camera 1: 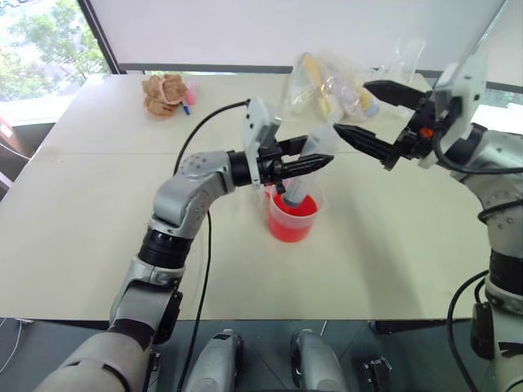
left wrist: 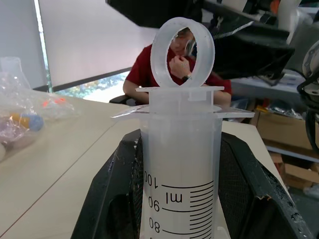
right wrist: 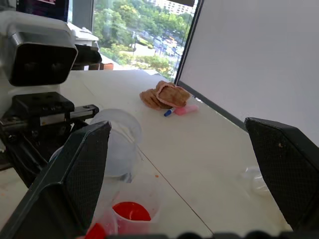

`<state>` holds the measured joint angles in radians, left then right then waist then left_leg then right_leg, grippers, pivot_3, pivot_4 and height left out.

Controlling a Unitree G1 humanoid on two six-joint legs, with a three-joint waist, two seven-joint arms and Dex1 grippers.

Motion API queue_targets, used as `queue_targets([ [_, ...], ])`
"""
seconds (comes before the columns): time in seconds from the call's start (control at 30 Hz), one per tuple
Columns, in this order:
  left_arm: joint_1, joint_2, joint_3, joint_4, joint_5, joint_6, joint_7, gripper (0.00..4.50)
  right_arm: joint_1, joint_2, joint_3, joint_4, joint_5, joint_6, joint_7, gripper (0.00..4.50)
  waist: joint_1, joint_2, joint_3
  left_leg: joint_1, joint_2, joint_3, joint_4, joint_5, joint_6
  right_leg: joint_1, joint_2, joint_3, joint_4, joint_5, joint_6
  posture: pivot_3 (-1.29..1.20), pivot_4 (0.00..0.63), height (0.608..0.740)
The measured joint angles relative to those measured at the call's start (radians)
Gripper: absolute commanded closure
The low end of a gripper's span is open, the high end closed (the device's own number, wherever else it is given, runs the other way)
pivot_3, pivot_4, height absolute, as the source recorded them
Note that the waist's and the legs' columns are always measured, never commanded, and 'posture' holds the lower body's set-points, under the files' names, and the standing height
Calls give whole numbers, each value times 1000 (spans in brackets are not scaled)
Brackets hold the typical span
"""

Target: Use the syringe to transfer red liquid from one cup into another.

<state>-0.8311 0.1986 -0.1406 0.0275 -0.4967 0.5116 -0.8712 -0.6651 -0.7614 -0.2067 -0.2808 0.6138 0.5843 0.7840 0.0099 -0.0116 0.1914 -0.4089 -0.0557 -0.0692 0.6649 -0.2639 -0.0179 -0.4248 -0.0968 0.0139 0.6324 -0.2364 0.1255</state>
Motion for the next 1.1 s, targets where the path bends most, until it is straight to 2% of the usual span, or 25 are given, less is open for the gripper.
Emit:
queue_targets([
  [0.27,28,-4,-1,-2,11,-17,-12,3056,7,68,28,2,-21,3,-30,0,-2,0,0,0,0,0,0,0,0,0,0,0,0,0,0,0,150,737],
  [0.3,36,-4,-1,-1,15,-18,-14,3056,11,70,36,3,-24,-1,-30,539,-2,0,0,0,0,0,0,0,0,0,0,0,0,0,0,0,150,737],
  [0.33,39,-4,-2,2,19,-19,-14,3056,16,75,44,3,-24,-3,-26,848,-2,0,0,0,0,0,0,0,0,0,0,0,0,0,0,0,150,737],
  [0.57,43,-15,-6,10,39,-24,-12,3056,31,79,83,3,-29,-16,12,4359,0,0,0,0,0,0,0,0,0,0,0,0,0,0,0,0,150,737],
  [1.1,73,-45,-2,12,73,-73,11,3056,-7,79,92,58,-52,-61,27,4445,0,0,0,0,0,0,0,0,0,0,0,0,0,0,0,0,150,737],
])
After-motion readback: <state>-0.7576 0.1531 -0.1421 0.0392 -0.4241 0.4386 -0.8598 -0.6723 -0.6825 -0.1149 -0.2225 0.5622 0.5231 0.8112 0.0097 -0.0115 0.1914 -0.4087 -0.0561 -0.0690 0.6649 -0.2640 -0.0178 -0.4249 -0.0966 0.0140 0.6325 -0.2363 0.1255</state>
